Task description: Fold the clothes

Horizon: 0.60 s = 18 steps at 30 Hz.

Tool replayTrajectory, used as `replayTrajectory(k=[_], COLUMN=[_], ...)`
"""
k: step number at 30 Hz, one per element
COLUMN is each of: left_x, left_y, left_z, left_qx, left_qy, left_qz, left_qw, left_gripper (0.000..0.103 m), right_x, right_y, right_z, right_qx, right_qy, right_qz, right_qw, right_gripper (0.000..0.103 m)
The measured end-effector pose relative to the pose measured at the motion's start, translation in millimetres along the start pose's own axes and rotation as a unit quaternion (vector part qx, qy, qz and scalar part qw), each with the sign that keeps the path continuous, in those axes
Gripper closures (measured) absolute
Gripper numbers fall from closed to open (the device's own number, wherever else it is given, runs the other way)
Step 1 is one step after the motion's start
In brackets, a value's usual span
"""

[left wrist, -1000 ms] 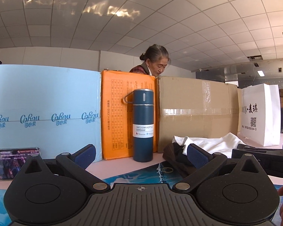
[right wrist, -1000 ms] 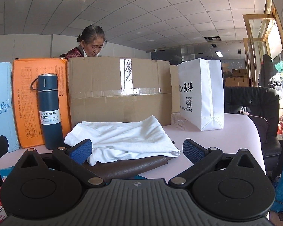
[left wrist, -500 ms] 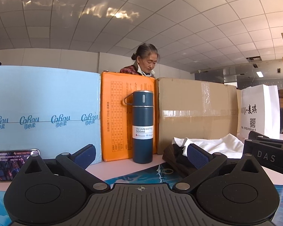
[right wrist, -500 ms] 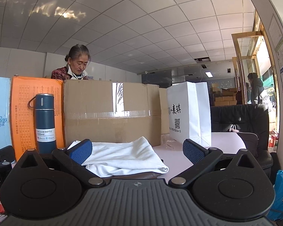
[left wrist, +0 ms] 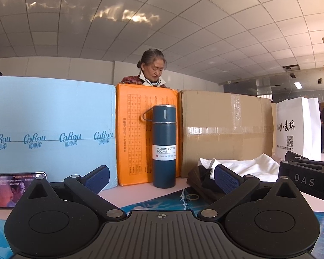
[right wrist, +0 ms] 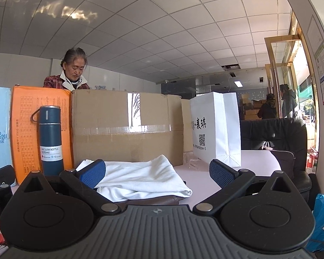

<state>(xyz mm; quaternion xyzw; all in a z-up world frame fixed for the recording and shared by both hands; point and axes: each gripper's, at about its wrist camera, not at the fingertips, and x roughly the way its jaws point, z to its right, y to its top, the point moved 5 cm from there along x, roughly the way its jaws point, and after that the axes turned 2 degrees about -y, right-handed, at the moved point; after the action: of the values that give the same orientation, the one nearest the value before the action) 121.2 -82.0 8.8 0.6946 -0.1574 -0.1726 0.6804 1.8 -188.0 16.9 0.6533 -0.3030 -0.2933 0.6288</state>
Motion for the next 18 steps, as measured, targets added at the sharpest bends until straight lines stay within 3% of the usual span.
replayTrajectory(k=[18], left_x=[-0.7], left_y=[-0.2], left_z=[1.1], left_qx=[0.000], left_qy=[0.002], left_qz=[-0.003], left_qw=[1.0000], left_gripper=[0.000], right_x=[4.0], right_y=[-0.8], right_z=[2.0], right_qx=[0.010], right_qy=[0.005], right_qz=[-0.007], right_qw=[1.000], right_gripper=[0.000])
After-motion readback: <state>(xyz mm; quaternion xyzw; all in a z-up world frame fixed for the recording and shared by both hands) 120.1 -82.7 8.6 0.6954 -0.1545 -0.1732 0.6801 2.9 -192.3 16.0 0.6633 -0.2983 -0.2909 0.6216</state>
